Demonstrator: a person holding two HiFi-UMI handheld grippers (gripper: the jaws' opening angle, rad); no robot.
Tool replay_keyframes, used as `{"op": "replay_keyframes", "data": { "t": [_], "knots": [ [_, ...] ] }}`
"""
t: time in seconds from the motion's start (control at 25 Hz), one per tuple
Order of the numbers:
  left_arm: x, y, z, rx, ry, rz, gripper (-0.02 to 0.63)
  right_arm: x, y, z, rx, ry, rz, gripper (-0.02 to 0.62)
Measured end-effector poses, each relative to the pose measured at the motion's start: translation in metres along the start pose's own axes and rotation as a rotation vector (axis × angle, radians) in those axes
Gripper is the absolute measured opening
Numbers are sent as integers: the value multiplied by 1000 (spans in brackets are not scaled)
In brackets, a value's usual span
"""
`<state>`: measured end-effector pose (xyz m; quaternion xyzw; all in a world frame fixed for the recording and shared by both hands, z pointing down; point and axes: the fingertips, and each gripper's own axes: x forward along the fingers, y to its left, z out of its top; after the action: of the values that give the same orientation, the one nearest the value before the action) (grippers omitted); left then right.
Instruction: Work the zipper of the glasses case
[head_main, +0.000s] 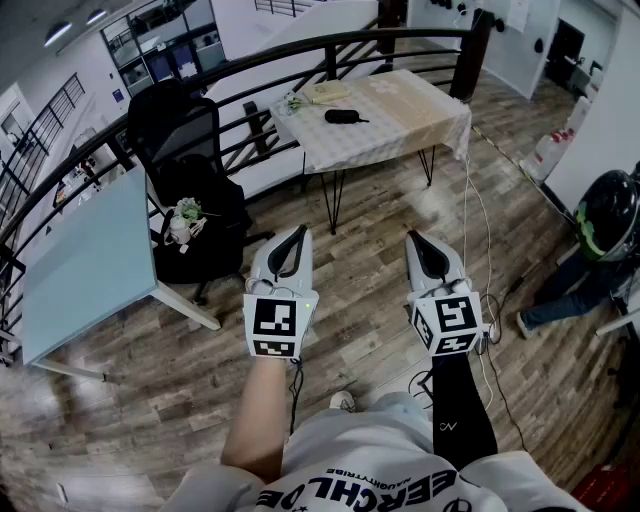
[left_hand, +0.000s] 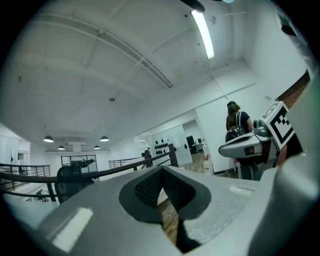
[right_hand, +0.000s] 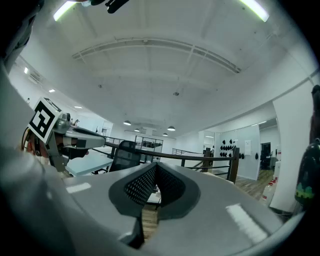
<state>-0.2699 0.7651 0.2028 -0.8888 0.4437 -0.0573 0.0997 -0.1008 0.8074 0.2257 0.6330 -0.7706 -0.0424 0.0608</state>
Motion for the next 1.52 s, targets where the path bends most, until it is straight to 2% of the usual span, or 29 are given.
{"op": "replay_keyframes", "data": {
  "t": [0.2, 0.68, 0.92, 1.0, 1.04, 1.12, 1.16, 1.52],
  "knots": [
    [2, -1, -4, -36, 5, -12, 9, 1, 1, 3, -4, -2, 0, 29],
    [0, 3, -11, -45, 15, -13, 9, 0, 5, -6, 18, 12, 2, 29],
    [1, 3, -14, -66, 10, -17, 11, 0, 0, -16, 19, 28, -35, 31],
    [4, 2, -18, -64, 17, -21, 62, 3, -4, -21, 27, 42, -41, 31],
    [6, 2, -21, -63, 19, -20, 91, 6, -5, -23, 32, 46, -40, 34],
    [12, 3, -26, -73, 22, -22, 108, 13, -6, -28, 48, 53, -28, 88],
    [16, 3, -29, -80, 28, -28, 115, 17, -7, -31, 55, 54, -22, 95],
    [80, 10, -38, -92, 37, -56, 120, 83, -36, -48, 72, 63, 34, 138]
  ]
}}
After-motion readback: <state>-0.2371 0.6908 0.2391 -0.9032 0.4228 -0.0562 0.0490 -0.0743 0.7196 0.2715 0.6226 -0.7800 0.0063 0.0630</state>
